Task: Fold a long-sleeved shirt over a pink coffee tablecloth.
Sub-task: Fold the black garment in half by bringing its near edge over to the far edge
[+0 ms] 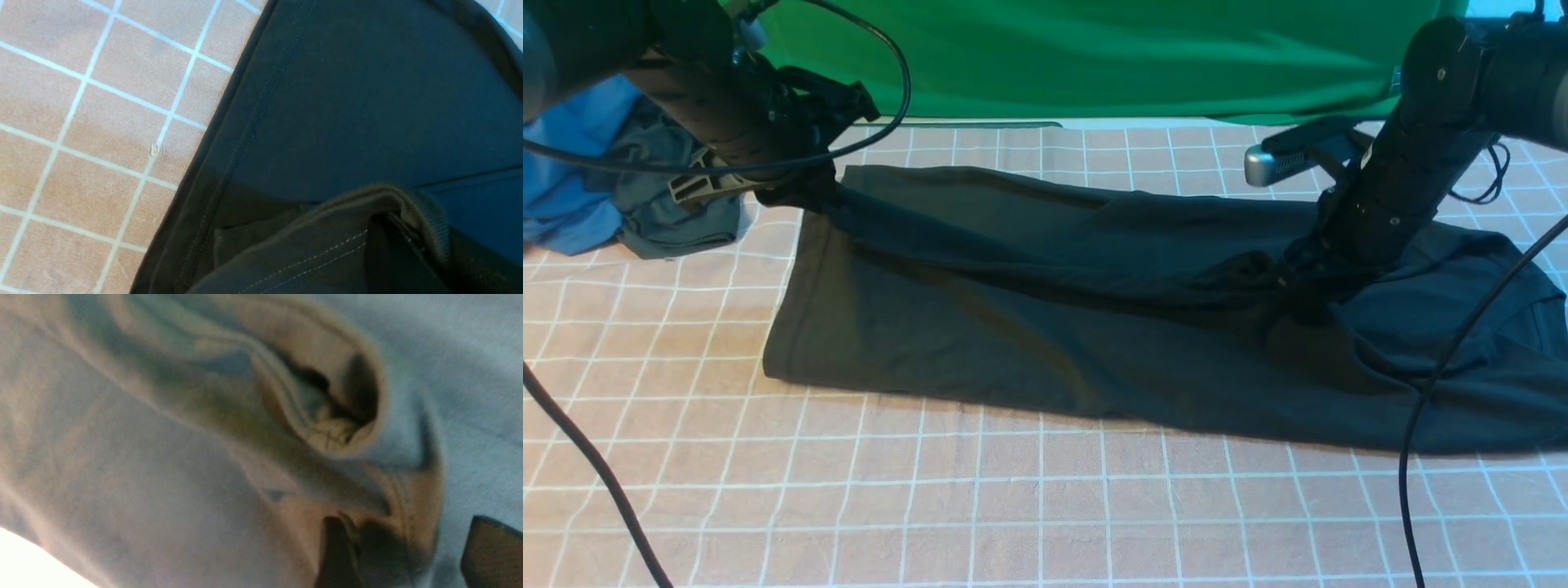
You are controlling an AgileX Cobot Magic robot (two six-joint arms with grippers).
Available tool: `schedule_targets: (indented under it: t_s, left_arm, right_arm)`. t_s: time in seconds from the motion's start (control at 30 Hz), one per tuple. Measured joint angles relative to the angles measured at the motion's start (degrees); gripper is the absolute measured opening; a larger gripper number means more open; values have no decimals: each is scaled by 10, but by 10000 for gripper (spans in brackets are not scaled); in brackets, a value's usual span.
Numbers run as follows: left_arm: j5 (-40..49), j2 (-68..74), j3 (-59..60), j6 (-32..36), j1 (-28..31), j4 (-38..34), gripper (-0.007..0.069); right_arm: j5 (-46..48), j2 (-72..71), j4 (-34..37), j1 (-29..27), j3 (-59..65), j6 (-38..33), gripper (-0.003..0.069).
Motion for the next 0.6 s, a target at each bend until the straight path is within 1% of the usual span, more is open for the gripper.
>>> schedule_targets:
  t_s: [0.07,0.17,0.2,0.27,0.3,0.33,0.4,0.6]
  left_arm:
    - [0,0,0,0,0,0,46]
    - [0,0,0,-2,0,0,46]
    - [0,0,0,-2,0,0,46]
    - [0,0,0,-2,0,0,46]
    - [0,0,0,-2,0,0,46]
    - [-2,0,0,-2,0,0,46]
    - [-7,0,-1,-2,0,0,46]
    - [-42,0,-10,-9,0,5,46]
  right_arm:
    - [-10,2,0,0,4,0,426]
    - [-18,10,0,0,4,0,374]
    - [-22,15,0,0,4,0,326]
    - [-25,21,0,0,4,0,160]
    - [-25,21,0,0,4,0,147]
    - [-25,21,1,0,3,-1,90]
    - [-22,17,1,-4,-5,-4,65]
    - [-22,4,1,-26,-68,-6,65]
